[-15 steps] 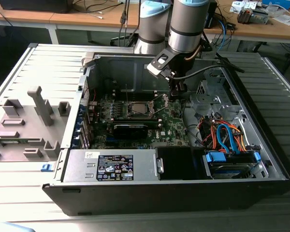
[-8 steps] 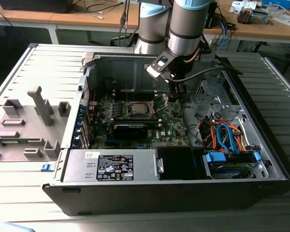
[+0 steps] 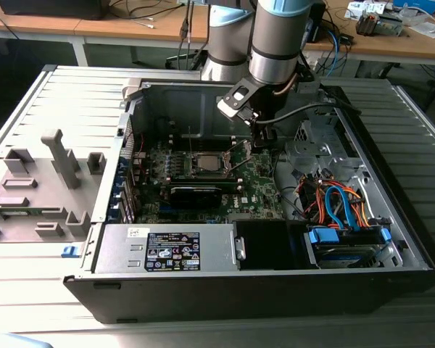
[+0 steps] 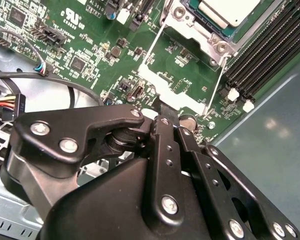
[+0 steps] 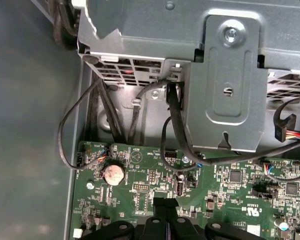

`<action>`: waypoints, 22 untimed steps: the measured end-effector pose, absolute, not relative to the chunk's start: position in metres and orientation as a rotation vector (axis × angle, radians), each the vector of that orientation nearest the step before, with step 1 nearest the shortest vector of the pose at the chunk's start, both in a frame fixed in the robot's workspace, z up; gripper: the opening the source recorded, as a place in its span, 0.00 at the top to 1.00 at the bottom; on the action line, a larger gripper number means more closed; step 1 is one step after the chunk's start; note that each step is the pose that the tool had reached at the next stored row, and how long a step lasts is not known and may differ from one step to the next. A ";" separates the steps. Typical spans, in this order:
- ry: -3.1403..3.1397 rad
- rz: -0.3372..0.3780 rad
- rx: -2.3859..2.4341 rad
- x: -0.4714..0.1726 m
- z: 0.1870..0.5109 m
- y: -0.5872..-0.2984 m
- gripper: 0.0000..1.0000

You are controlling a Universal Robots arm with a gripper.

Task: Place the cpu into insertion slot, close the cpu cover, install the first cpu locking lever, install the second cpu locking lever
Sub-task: 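Close the cpu cover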

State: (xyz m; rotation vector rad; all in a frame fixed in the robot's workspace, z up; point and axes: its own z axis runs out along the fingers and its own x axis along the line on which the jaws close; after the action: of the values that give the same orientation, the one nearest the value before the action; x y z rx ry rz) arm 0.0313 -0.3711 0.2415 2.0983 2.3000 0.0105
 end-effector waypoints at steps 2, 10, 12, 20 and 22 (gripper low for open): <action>2.300 0.011 2.098 0.030 0.241 -0.371 0.89; 2.300 0.011 2.098 0.025 0.241 -0.371 0.89; 2.300 0.010 2.098 0.023 0.241 -0.371 0.89; 2.300 0.010 2.098 0.015 0.241 -0.371 0.89; 2.300 0.011 2.098 0.013 0.240 -0.371 0.89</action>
State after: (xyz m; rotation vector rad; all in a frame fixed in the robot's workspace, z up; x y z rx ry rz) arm 0.0133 -0.3712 0.2405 2.0982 2.3000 0.0106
